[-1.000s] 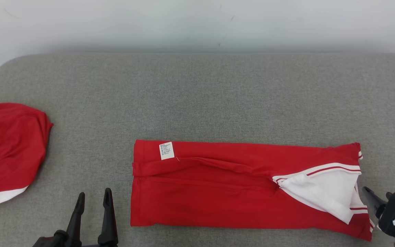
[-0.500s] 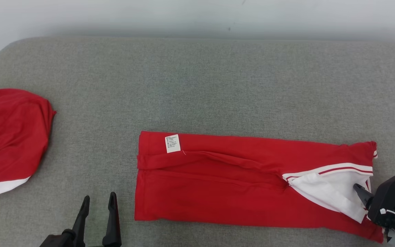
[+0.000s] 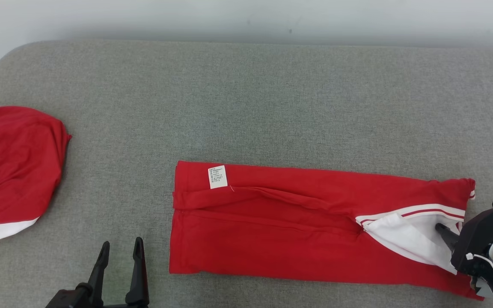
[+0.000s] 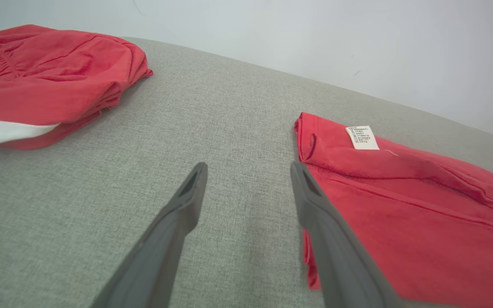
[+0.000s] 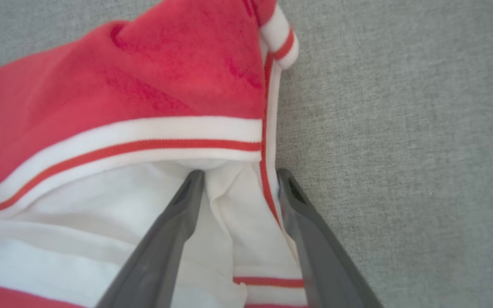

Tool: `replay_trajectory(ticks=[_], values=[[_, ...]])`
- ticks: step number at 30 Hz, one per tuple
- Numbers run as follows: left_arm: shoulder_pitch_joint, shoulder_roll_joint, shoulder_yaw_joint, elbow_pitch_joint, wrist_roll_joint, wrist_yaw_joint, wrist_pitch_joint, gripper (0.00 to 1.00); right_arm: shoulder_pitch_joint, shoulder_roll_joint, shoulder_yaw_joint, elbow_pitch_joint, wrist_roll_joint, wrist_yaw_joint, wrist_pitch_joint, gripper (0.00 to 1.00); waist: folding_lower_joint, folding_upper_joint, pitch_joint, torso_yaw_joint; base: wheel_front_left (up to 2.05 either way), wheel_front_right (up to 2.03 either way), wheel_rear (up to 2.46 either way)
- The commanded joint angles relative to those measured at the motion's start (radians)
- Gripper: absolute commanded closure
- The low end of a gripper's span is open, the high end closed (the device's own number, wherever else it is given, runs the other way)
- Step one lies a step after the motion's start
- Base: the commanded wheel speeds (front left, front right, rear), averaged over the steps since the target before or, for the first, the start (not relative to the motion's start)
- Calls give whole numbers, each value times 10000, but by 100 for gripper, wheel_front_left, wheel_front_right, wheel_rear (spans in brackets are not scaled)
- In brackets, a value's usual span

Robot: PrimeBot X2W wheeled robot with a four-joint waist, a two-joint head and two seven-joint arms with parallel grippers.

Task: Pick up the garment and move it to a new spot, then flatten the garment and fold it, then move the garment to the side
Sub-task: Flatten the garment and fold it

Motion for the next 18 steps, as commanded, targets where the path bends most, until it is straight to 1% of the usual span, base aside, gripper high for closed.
replay_trajectory(ticks=[1,5,6,9,14,18], values=[[-39,74,24,-40,-12,20,18,0,76,219,283,257,93,63,-35,100,0,0,2,-21,0,0,0],[-52,85,46,-68,-85,73,10,0,-283,-151,-371,251,-474,22,-689,100,0,0,-12,-92,0,0,0],[-52,85,46,-68,-85,73,10,0,-283,-151,-371,251,-474,22,-689,100,0,0,-12,-92,0,0,0],[-40,76,9,-65,-81,97,30,0,-540,-246,-845,270,-746,23,-850,100,0,0,-56,-154,0,0,0],[-35,50,-66,-71,-130,142,25,0,-645,-546,-1826,94,-1102,25,-859,100,0,0,-127,-229,0,0,0],[-23,69,-101,-74,-152,125,14,0,-408,-778,-2584,-197,-1630,25,-880,100,0,0,-187,-273,0,0,0]])
